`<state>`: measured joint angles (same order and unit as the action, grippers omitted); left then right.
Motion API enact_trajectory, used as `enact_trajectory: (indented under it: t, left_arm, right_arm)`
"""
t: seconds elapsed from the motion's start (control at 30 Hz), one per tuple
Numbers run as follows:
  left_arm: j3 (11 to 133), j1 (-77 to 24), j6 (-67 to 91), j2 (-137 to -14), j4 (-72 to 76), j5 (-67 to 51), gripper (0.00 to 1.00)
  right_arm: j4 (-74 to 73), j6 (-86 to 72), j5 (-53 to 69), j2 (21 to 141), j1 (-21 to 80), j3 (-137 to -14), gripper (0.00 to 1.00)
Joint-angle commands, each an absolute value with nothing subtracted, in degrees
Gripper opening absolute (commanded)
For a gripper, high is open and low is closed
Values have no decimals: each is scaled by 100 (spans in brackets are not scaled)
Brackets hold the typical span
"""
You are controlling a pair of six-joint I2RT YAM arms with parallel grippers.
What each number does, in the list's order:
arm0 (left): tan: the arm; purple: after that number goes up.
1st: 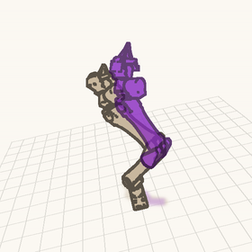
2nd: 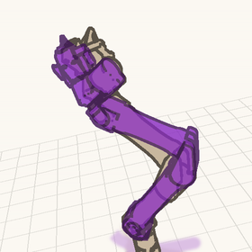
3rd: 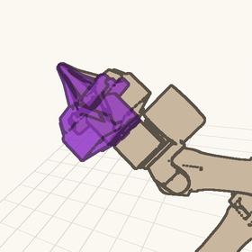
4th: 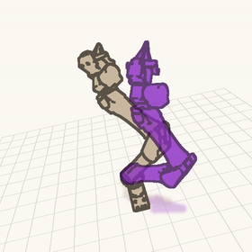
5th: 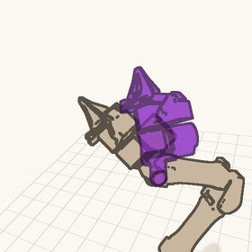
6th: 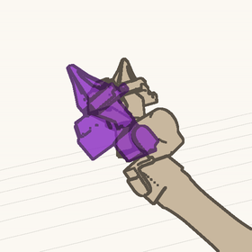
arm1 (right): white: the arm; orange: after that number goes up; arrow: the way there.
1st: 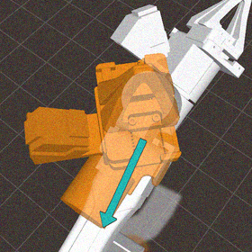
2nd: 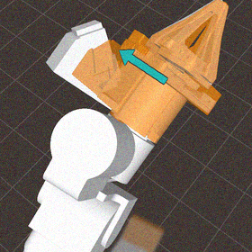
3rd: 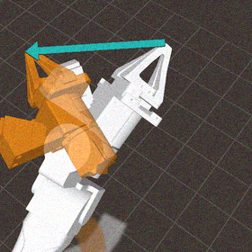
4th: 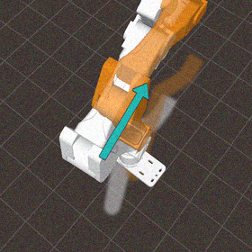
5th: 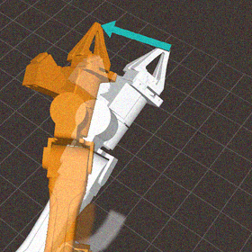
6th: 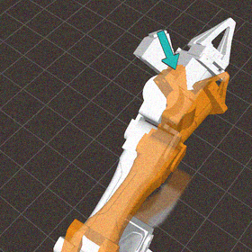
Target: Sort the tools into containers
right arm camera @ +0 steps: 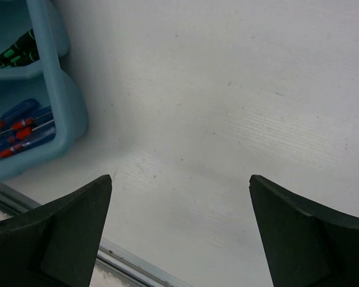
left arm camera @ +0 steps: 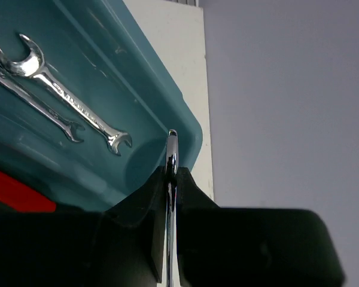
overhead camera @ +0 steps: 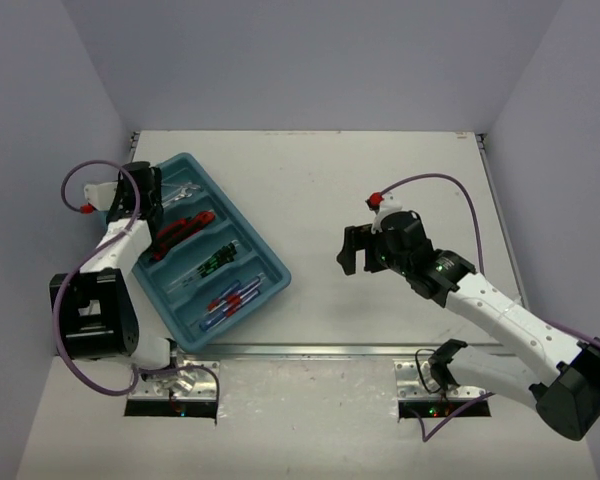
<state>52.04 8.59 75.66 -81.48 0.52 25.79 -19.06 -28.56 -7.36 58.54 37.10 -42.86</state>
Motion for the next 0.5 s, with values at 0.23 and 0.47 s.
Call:
enact_trajectory:
  t: [0.23,0.47]
  left_arm:
    - [5517,1564,9214,-9226,599,3923,7]
    - [5766,1652,9207,-9741,927,3526,46]
  right_arm:
    - [-1448,-2872,-162,5797,3691,-4140,96]
    - [-1395,-2883,-37,5867,3691,-4120,96]
